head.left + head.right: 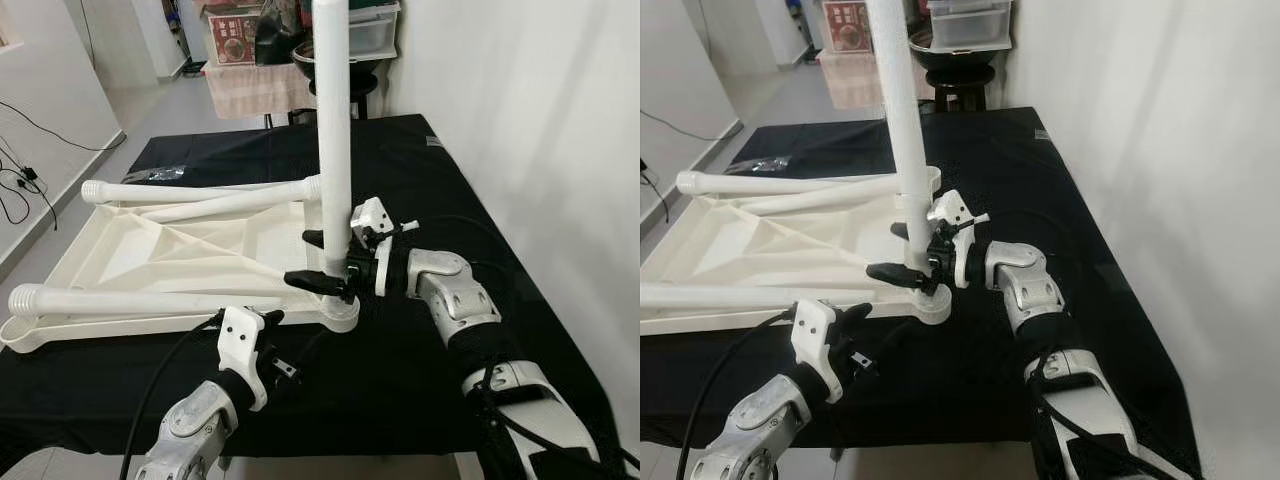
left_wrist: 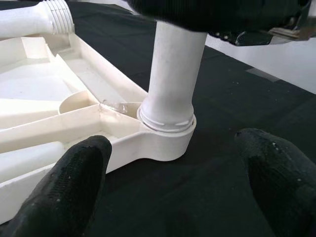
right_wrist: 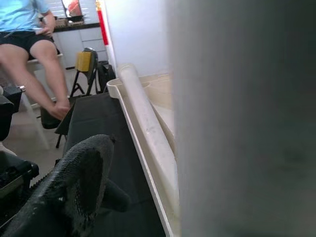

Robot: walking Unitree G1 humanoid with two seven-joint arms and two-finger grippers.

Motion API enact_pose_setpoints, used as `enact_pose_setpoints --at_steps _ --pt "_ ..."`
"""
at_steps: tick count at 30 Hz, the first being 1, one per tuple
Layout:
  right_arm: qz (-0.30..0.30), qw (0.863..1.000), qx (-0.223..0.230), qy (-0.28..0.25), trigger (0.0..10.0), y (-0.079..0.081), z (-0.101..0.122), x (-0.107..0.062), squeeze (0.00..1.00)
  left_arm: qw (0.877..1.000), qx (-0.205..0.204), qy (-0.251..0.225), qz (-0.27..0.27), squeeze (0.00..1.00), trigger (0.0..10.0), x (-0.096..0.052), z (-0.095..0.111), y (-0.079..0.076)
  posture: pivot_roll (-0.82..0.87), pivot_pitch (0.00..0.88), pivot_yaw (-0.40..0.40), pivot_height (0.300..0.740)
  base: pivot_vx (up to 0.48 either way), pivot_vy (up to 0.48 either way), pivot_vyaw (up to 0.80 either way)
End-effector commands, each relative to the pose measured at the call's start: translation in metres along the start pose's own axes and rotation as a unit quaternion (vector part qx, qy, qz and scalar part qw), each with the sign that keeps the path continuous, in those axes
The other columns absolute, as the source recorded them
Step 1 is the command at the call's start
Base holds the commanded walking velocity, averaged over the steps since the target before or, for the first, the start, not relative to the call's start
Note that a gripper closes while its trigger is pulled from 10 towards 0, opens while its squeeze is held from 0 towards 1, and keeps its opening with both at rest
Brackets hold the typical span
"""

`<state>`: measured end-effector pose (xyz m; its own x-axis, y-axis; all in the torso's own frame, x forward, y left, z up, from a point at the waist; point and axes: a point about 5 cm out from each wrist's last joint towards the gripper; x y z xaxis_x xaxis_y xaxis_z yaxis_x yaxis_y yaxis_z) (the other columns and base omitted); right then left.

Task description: Building children table

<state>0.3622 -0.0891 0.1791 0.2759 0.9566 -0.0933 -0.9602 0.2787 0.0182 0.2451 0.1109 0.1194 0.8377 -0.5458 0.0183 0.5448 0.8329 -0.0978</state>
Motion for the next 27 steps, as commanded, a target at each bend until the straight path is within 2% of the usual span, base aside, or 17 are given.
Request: enact_pose_setpoints --at_steps 1,2,3,11,17,18,19,20,21,22,23,24,25,26,27 --pt "0.034 0.999 0.011 0.009 0.5 0.005 -0.006 0.011 0.0 1.0 0.002 0.006 0.006 0.0 10.0 -0.001 -0.002 0.002 -0.01 0.008 0.053 0.74 0.0 0.0 0.0" --pt "0.033 0.999 0.014 0.009 0.5 0.005 -0.006 0.011 0.0 1.0 0.002 0.006 0.006 0.0 10.0 -0.001 -0.002 0.002 -0.01 0.008 0.053 0.74 0.0 0.0 0.0" --pt "0.04 0.999 0.017 0.011 0.0 0.005 -0.007 0.01 0.0 1.0 0.002 0.006 0.006 0.0 10.0 -0.001 -0.002 0.002 -0.01 0.007 0.055 0.74 0.0 0.0 0.0" --pt "0.032 0.999 0.026 0.007 0.0 0.001 -0.01 0.005 0.0 1.0 0.001 0.006 0.004 0.0 10.0 0.0 -0.002 0.001 -0.01 0.01 0.057 0.74 0.0 0.0 0.0" --pt "-0.007 1.0 0.009 0.008 0.0 -0.003 -0.015 -0.005 0.0 1.0 -0.001 0.004 0.004 0.0 10.0 0.0 -0.002 0.001 -0.01 0.014 0.055 0.74 0.0 0.0 0.0" --pt "-0.276 0.96 0.046 0.019 0.0 -0.017 -0.033 -0.009 0.0 1.0 -0.001 0.003 0.007 0.0 10.0 -0.001 -0.001 0.001 -0.01 0.029 0.037 0.74 0.0 0.0 0.0" --pt "-0.276 0.96 0.046 0.019 0.0 -0.017 -0.033 -0.009 0.0 1.0 -0.001 0.003 0.007 0.0 10.0 -0.001 -0.001 0.001 -0.01 0.029 0.037 0.74 0.0 0.0 0.0" --pt "-0.471 0.879 0.068 0.042 0.0 -0.023 -0.048 -0.024 0.0 1.0 0.0 0.001 0.009 0.0 10.0 -0.002 -0.001 0.001 -0.01 0.029 0.037 0.74 0.0 0.0 0.0" --pt "-0.471 0.879 0.068 0.042 0.0 -0.023 -0.048 -0.024 0.0 1.0 0.0 0.001 0.009 0.0 10.0 -0.002 -0.001 0.001 -0.01 0.029 0.037 0.74 0.0 0.0 0.0" --pt "-0.505 0.858 0.083 0.046 0.0 -0.005 -0.06 -0.024 0.0 1.0 -0.001 0.001 0.009 0.0 10.0 -0.002 0.0 0.001 -0.01 0.045 0.05 0.74 0.0 0.0 0.0" --pt "-0.505 0.858 0.083 0.046 0.0 -0.005 -0.06 -0.024 0.0 1.0 -0.001 0.001 0.009 0.0 10.0 -0.002 0.0 0.001 -0.01 0.045 0.05 0.74 0.0 0.0 0.0" --pt "-0.492 0.866 0.075 0.039 0.0 0.006 -0.06 -0.02 0.0 1.0 -0.001 0.002 0.008 0.0 10.0 -0.003 0.0 0.002 -0.05 0.029 0.069 0.74 0.0 0.0 0.0" --pt "-0.443 0.893 0.069 0.028 0.0 0.012 -0.058 -0.015 0.0 1.0 -0.002 0.003 0.006 0.0 10.0 -0.002 0.0 0.003 -0.04 0.031 0.061 0.74 0.0 0.0 0.0" --pt "-0.417 0.906 0.066 0.025 0.0 0.013 -0.057 -0.012 0.0 1.0 -0.003 0.004 0.002 0.0 10.0 -0.002 0.0 0.003 -0.03 0.032 0.058 0.74 0.0 0.0 0.0" --pt "-0.417 0.906 0.066 0.025 0.0 0.013 -0.057 -0.012 0.0 1.0 -0.003 0.004 0.002 0.0 10.0 -0.002 0.0 0.003 -0.03 0.032 0.058 0.74 0.0 0.0 0.0"
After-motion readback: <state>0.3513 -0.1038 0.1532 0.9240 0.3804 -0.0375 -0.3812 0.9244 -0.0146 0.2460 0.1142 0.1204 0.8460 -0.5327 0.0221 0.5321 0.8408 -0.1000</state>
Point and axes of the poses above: a point about 5 cm out from each wrist's last joint towards the gripper, its own x axis pointing out of the wrist towards the gripper, its own z axis along the axis of the wrist's last joint, y = z × x, and after that the axes turned 2 degrees about x, right-handed
